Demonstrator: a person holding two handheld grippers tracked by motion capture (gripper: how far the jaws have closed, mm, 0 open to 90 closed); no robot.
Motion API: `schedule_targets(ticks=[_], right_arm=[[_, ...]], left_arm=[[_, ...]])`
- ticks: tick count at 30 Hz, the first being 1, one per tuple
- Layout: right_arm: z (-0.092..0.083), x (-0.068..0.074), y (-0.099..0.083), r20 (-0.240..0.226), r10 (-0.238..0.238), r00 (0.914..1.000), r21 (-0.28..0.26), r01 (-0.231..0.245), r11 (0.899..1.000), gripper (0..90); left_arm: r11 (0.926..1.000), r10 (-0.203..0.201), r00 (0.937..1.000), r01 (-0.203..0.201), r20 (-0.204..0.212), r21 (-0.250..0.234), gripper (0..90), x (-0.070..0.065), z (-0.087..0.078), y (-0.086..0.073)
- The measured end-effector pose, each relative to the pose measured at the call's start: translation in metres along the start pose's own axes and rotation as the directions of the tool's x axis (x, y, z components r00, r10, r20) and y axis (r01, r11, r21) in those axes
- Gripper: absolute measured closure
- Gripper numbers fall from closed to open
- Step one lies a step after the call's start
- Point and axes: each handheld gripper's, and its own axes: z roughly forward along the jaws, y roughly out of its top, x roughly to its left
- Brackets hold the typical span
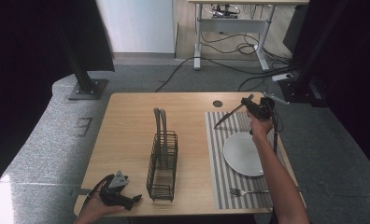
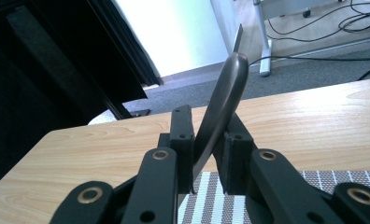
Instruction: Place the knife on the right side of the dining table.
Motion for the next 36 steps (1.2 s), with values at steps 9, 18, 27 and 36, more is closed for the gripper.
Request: schedule_targets(ticks=[9, 18, 27, 36], right_arm=[[-0.002, -0.003, -0.002, 0.034, -0.02, 0.9992, 0.01, 0.02, 1.0, 75.9], [-0.006, -0.014, -0.007, 0.052, -0.016, 0.9985, 0.013, 0.015, 1.0, 73.4], [-0.009, -0.02, -0.011, 0.066, -0.037, 0.9972, 0.027, 0.035, 0.999, 70.6], [-0.01, -0.026, -0.013, 0.084, -0.035, 0.9959, 0.038, 0.032, 0.999, 68.6]], left_arm=[[1.0, 0.0, 1.0, 0.0, 0.0, 0.0, 4.3, 0.0, 0.0, 0.0], [1.0, 0.0, 1.0, 0.0, 0.0, 0.0, 4.2, 0.0, 0.0, 0.0], [1.0, 0.0, 1.0, 0.0, 0.0, 0.0, 4.3, 0.0, 0.0, 0.0], [1.0, 0.0, 1.0, 0.0, 0.0, 0.0, 4.3, 0.0, 0.0, 0.0]])
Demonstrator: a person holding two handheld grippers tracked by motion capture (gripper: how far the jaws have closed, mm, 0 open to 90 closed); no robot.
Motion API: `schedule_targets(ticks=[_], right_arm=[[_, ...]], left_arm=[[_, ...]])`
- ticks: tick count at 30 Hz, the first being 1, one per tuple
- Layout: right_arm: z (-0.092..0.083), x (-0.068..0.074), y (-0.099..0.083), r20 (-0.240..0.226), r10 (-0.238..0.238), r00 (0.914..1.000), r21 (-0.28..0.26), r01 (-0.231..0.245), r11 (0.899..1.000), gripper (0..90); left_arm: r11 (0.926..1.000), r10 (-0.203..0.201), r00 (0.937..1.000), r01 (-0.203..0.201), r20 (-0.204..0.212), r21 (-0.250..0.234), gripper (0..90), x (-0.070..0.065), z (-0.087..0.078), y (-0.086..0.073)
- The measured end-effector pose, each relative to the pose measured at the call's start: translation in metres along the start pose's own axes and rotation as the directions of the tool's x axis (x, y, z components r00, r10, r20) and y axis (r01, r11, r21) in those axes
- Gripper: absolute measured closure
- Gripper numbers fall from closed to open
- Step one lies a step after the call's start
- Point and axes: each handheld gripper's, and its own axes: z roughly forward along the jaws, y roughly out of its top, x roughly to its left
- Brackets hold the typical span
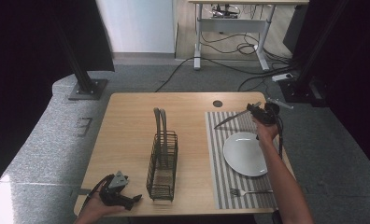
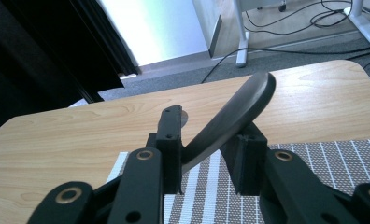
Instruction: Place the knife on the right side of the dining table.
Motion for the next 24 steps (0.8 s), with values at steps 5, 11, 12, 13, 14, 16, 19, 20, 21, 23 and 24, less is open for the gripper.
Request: schedule_targets(ticks=[5, 11, 12, 13, 14, 16, 19, 20, 21, 23, 24], right_arm=[[0.0, -0.004, -0.002, 0.007, 0.005, 1.0, 0.009, -0.005, 1.0, 67.3], [0.001, -0.01, -0.006, 0.017, 0.02, 0.9997, 0.011, -0.02, 1.0, 65.8], [0.001, -0.01, -0.006, 0.017, 0.02, 0.9997, 0.011, -0.02, 1.0, 65.8], [0.001, -0.013, -0.007, 0.02, 0.024, 0.9995, 0.014, -0.024, 1.0, 65.2], [0.001, -0.014, -0.007, 0.022, 0.027, 0.9994, 0.018, -0.027, 0.999, 65.0], [0.001, -0.015, -0.008, 0.024, 0.032, 0.9992, 0.022, -0.032, 0.999, 64.6], [0.002, -0.016, -0.008, 0.027, 0.032, 0.9991, 0.026, -0.033, 0.999, 64.2], [0.002, -0.016, -0.008, 0.027, 0.032, 0.9991, 0.026, -0.033, 0.999, 64.2], [0.002, -0.017, -0.009, 0.031, 0.035, 0.9989, 0.028, -0.036, 0.999, 63.8], [0.002, -0.018, -0.009, 0.032, 0.037, 0.9988, 0.03, -0.038, 0.999, 63.7], [0.002, -0.018, -0.009, 0.034, 0.039, 0.9987, 0.034, -0.04, 0.999, 63.4]], left_arm=[[1.0, 0.0, 1.0, 0.0, 0.001, 0.0, 4.2, 0.0, 0.0, 0.0], [1.0, 0.0, 1.0, 0.0, 0.0, 0.0, 4.3, 0.0, 0.0, 0.0], [1.0, 0.0, 1.0, 0.0, 0.0, 0.0, 4.3, 0.0, 0.0, 0.0], [1.0, 0.0, 1.0, 0.0, 0.0, 0.0, 4.2, 0.0, 0.0, 0.0], [1.0, 0.0, 1.0, 0.0, 0.001, 0.0, 4.2, 0.0, 0.0, 0.0], [1.0, 0.0, 1.0, 0.0, 0.0, 0.0, 4.3, 0.0, 0.0, 0.0], [1.0, 0.0, 1.0, 0.0, 0.0, 0.0, 4.3, 0.0, 0.0, 0.0], [1.0, 0.0, 1.0, 0.0, 0.0, 0.0, 4.2, 0.0, 0.0, 0.0], [1.0, 0.0, 1.0, 0.0, 0.0, 0.0, 4.3, 0.0, 0.0, 0.0], [1.0, 0.0, 1.0, 0.0, 0.0, 0.0, 4.2, 0.0, 0.0, 0.0], [1.0, 0.0, 1.0, 0.0, 0.0, 0.0, 4.3, 0.0, 0.0, 0.0]])
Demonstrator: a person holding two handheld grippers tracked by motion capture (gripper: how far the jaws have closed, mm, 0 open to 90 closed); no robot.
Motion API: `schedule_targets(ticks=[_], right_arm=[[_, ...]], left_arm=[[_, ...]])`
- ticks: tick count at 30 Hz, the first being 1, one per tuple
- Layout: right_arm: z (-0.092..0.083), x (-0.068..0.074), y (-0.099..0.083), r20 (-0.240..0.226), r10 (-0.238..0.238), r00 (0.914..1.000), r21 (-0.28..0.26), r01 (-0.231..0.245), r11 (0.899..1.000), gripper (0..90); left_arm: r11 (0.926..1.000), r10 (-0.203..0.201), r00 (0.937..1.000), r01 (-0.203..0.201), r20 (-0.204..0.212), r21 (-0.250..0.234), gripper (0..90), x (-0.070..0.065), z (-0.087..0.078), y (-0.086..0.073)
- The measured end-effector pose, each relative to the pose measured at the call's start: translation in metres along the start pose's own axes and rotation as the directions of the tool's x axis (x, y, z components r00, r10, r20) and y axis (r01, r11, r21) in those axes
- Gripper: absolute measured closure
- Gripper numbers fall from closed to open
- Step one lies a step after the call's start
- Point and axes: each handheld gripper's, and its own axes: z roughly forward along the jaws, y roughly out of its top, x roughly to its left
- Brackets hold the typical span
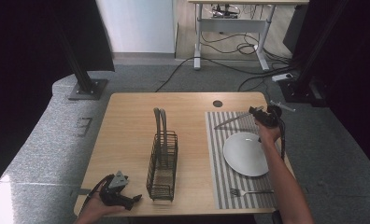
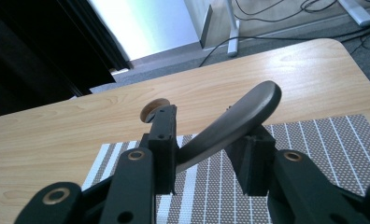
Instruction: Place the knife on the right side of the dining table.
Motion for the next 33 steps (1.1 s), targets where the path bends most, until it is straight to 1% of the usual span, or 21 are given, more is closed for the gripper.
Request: schedule_targets(ticks=[2, 10, 12, 18, 23, 29, 33], right_arm=[[0.0, -0.002, -0.001, 0.005, 0.007, 1.0, 0.005, -0.007, 1.0, 62.7], [0.001, -0.006, -0.006, 0.023, 0.01, 0.9997, 0.015, -0.01, 1.0, 60.0], [0.002, -0.01, -0.008, 0.028, 0.02, 0.9994, 0.026, -0.021, 0.999, 58.5], [0.003, -0.014, -0.011, 0.033, 0.033, 0.9989, 0.036, -0.034, 0.999, 57.0], [0.005, -0.021, -0.015, 0.037, 0.065, 0.9972, 0.063, -0.067, 0.996, 55.2], [0.006, -0.023, -0.016, 0.046, 0.079, 0.9958, 0.076, -0.083, 0.994, 54.0], [0.008, -0.026, -0.018, 0.063, 0.087, 0.9943, 0.091, -0.092, 0.992, 52.0]], left_arm=[[1.0, 0.0, 1.0, 0.0, 0.0, 0.0, 4.3, 0.0, 0.0, 0.0], [1.0, 0.0, 1.0, 0.0, 0.0, 0.0, 4.3, 0.0, 0.0, 0.0], [1.0, 0.0, 1.0, 0.0, 0.0, 0.0, 4.2, 0.0, 0.0, 0.0], [1.0, 0.0, 1.0, 0.0, 0.0, 0.0, 4.3, 0.0, 0.0, 0.0], [1.0, 0.0, 1.0, 0.0, 0.0, 0.0, 4.3, 0.0, 0.0, 0.0], [1.0, 0.0, 1.0, 0.0, 0.0, 0.0, 4.3, 0.0, 0.0, 0.0], [1.0, 0.0, 1.0, 0.0, 0.0, 0.0, 4.3, 0.0, 0.0, 0.0]])
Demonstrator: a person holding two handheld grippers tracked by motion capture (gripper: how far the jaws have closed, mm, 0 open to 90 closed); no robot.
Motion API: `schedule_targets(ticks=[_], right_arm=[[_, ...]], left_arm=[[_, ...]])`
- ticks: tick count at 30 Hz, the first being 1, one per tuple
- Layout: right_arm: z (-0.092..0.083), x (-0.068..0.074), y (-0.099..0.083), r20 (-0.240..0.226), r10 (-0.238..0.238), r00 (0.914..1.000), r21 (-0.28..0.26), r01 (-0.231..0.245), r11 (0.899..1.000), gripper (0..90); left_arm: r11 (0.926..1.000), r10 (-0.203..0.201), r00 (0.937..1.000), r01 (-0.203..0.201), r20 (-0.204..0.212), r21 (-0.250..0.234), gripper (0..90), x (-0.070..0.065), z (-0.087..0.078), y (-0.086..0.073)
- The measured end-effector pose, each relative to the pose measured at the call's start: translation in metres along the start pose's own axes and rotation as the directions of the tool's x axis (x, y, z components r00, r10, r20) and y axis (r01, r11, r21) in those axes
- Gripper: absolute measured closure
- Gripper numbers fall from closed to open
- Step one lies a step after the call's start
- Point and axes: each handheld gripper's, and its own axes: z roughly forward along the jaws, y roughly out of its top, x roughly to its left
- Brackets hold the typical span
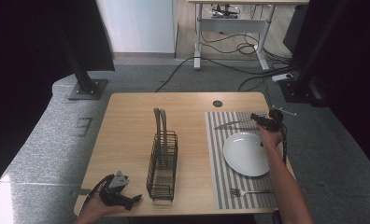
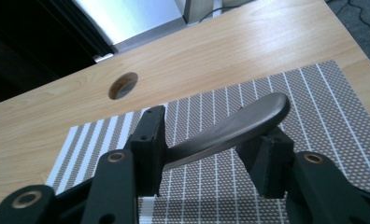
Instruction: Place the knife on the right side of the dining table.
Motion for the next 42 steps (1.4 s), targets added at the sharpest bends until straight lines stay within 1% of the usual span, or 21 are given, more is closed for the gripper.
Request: schedule_targets(ticks=[6, 16, 24, 29, 36, 42], right_arm=[[0.002, -0.004, -0.001, 0.012, 0.021, 0.9997, 0.023, -0.021, 1.0, 50.2], [0.004, -0.005, -0.002, 0.041, 0.03, 0.9987, 0.042, -0.032, 0.999, 47.8], [0.007, -0.008, -0.004, 0.064, 0.049, 0.9967, 0.066, -0.054, 0.996, 45.9], [0.008, -0.009, -0.004, 0.066, 0.06, 0.996, 0.074, -0.065, 0.995, 45.8], [0.009, -0.011, -0.005, 0.083, 0.064, 0.9945, 0.092, -0.072, 0.993, 43.4], [0.011, -0.013, -0.006, 0.09, 0.081, 0.9926, 0.113, -0.091, 0.989, 42.0]], left_arm=[[1.0, 0.0, 1.0, 0.0, 0.0, 0.0, 4.3, 0.0, 0.0, 0.0], [1.0, 0.0, 1.0, 0.0, 0.0, 0.0, 4.3, 0.0, 0.0, 0.0], [1.0, 0.0, 1.0, 0.0, 0.0, 0.0, 4.3, 0.0, 0.0, 0.0], [1.0, 0.0, 1.0, 0.0, 0.0, 0.0, 4.3, 0.0, 0.0, 0.0], [1.0, 0.0, 1.0, 0.0, 0.0, 0.0, 4.3, 0.0, 0.0, 0.0], [1.0, 0.0, 1.0, 0.0, 0.0, 0.0, 4.3, 0.0, 0.0, 0.0]])
